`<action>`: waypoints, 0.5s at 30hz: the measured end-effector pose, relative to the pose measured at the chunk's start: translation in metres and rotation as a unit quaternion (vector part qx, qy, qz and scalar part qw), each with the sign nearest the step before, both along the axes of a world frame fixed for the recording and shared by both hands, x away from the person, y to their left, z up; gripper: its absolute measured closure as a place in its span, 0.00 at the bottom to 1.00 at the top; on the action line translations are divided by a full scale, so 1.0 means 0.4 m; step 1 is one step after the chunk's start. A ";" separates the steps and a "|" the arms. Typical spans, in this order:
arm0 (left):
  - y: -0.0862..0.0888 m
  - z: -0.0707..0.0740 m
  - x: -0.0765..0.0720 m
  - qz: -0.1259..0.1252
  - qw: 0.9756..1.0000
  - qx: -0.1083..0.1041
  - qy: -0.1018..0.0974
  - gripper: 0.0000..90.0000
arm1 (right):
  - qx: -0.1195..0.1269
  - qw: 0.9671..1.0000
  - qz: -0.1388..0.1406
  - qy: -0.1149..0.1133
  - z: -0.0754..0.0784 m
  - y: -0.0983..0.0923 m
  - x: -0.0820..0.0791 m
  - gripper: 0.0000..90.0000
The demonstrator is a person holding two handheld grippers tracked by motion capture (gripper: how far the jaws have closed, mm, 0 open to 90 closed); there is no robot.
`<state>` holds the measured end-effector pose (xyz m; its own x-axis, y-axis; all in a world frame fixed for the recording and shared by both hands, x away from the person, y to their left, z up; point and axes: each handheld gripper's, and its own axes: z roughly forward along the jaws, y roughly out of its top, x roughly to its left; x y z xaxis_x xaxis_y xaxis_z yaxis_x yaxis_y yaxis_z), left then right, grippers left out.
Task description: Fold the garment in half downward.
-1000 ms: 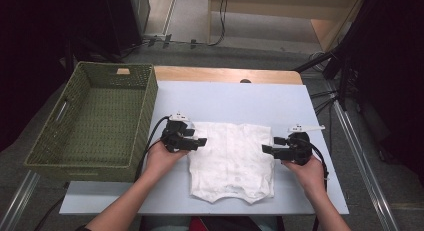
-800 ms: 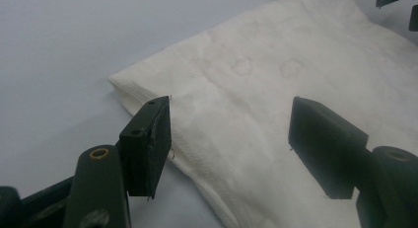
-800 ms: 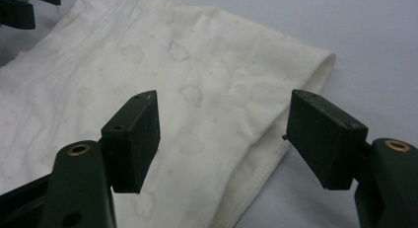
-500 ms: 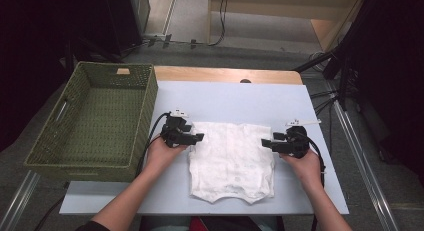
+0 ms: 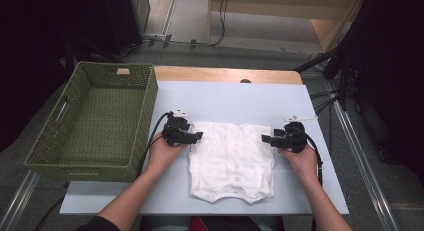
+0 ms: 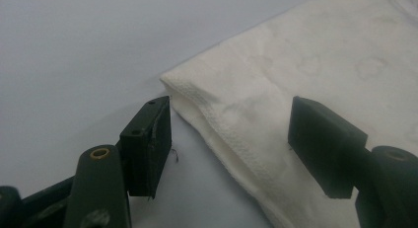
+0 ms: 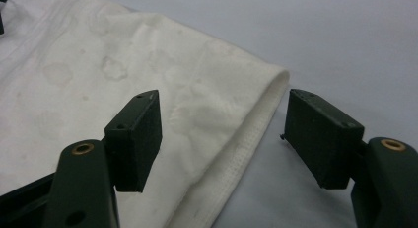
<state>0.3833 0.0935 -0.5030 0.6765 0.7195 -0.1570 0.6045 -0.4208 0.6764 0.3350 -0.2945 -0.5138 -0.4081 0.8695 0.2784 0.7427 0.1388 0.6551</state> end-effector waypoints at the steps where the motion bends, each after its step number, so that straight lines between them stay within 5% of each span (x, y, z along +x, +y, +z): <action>1: -0.001 -0.001 0.001 0.000 1.000 -0.001 -0.003 0.38 | -0.003 1.000 0.001 0.000 -0.002 0.000 0.004 0.33; 7: -0.012 -0.007 0.001 0.002 1.000 -0.005 -0.012 0.45 | -0.007 1.000 -0.005 -0.007 -0.011 0.008 0.020 0.36; 10: -0.023 -0.006 -0.003 0.000 1.000 0.017 -0.025 0.51 | -0.003 1.000 -0.003 -0.017 -0.016 0.015 0.026 0.42; 15: -0.023 -0.009 0.000 0.001 1.000 -0.004 -0.015 0.67 | -0.012 1.000 -0.007 -0.028 -0.021 0.021 0.028 0.61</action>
<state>0.3831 0.0844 -0.5066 0.6793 0.7198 -0.1425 0.5853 -0.4145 0.6968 0.3461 -0.2862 -0.5220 -0.4097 0.8816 0.2344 0.7067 0.1443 0.6927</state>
